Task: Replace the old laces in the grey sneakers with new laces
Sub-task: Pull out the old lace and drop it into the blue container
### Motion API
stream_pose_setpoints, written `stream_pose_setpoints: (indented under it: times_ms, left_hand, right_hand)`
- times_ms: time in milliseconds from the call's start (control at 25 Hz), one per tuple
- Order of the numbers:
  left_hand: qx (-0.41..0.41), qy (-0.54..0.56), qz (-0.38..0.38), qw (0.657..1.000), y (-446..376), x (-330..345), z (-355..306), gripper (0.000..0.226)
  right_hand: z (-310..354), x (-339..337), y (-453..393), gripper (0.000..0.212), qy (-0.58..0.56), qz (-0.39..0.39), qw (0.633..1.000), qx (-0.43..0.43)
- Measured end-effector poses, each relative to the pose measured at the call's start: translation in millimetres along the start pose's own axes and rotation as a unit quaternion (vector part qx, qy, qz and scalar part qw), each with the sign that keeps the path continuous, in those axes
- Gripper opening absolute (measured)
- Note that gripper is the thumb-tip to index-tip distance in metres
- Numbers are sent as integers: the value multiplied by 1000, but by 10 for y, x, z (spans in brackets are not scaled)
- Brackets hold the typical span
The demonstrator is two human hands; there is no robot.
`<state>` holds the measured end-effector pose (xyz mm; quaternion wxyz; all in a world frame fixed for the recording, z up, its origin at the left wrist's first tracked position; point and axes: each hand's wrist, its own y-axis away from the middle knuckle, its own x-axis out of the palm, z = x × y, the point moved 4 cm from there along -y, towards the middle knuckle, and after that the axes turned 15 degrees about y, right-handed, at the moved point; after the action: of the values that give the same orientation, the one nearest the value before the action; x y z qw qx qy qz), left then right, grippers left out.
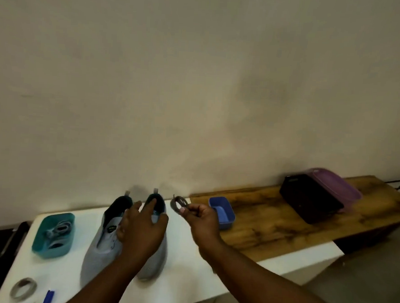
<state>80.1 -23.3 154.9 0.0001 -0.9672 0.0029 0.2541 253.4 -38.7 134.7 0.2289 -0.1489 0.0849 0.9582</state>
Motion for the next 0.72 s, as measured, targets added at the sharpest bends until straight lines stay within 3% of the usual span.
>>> stream_pose_setpoints:
  times_ms: [240, 360, 480, 560, 640, 720]
  left_hand:
    - [92, -75, 44, 992, -87, 571, 238, 73]
    - [115, -97, 5, 989, -161, 628, 470, 69]
    - [123, -146, -29, 981, -242, 568, 770, 70]
    - [94, -176, -47, 979, -377, 454, 986, 75]
    - [8, -206, -44, 978, -544, 303, 1272, 84]
    - [-102, -219, -34, 970, -635, 158, 1603, 97]
  right_hand:
    - [-741, -844, -907, 14, 68, -207, 967, 130]
    - [-1005, -1071, -1402, 13, 204, -212, 943, 158]
    - [-1229, -1147, -1770, 11, 337, -160, 909, 184]
    - [-1254, -1125, -1880, 5, 432, -111, 878, 177]
    - [-1276, -1057, -1976, 18, 507, -97, 841, 162]
    - [-1281, -985, -2003, 22, 606, -136, 765, 172]
